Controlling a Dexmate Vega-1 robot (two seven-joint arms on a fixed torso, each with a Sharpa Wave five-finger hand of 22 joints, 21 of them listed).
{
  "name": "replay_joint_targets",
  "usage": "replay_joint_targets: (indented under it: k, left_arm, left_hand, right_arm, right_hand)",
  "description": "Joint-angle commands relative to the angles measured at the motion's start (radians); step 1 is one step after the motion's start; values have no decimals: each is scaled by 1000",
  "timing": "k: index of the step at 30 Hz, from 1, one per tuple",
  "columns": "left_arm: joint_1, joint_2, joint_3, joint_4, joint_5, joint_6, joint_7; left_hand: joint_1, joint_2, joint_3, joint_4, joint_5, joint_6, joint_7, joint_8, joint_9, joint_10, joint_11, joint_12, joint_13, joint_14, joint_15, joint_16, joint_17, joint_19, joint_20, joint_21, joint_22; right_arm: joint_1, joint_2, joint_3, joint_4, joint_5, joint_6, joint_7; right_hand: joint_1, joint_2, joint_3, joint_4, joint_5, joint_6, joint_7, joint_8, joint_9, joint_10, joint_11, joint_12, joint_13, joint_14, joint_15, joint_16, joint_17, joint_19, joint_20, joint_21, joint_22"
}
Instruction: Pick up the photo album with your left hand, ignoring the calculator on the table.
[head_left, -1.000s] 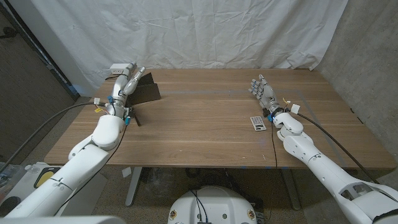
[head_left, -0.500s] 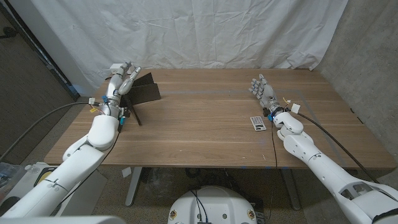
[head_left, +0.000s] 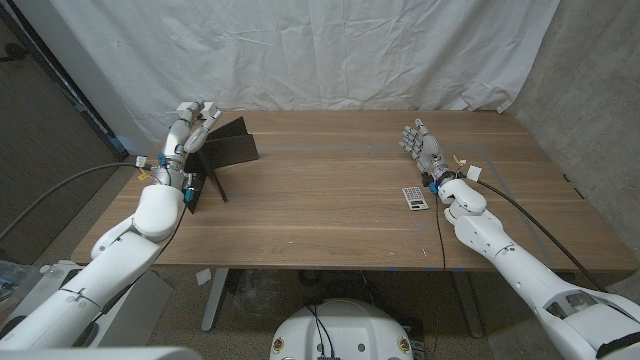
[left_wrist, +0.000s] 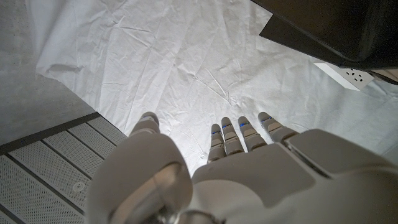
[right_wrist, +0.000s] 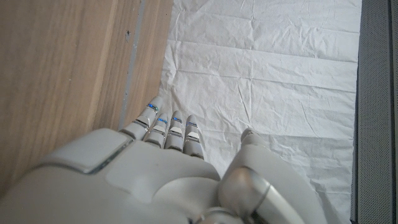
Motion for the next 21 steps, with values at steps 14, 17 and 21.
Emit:
replay_joint_targets:
  k: [14,17,21]
  left_arm:
    - [8,43,-18,-71,91,221,54]
    - [12,44,-24,-85,88,253,54]
    - [10,47,-28,-98,85,284,52]
  left_hand:
    - [29,3,4,-15,9,8,-3,1,5,12,-5,-2,5,8,-54,5,3,4,-130,0,0]
    - [33,3,5,-17,10,7,-3,0,5,13,-6,-3,5,10,-55,5,3,5,-127,0,0]
    - [38,4,6,-20,11,5,-2,-2,6,10,-1,-5,5,15,-50,6,3,7,-125,-1,0]
  right_arm:
    - [-46,-67,21,-123,-14,-61,-73]
    - [-52,-75,25,-132,-12,-67,-78]
    - [-54,-81,29,-135,-6,-73,-75]
  right_hand:
    - [0,7,0,-4,-7,9,-1,3,4,11,2,4,3,6,1,3,4,14,-28,-5,6]
    - [0,7,0,-4,-7,10,-1,3,4,12,1,4,3,6,0,3,4,14,-28,-6,6]
    - [-1,7,-1,-4,-7,9,-1,3,4,11,1,4,3,6,0,2,4,15,-28,-7,6]
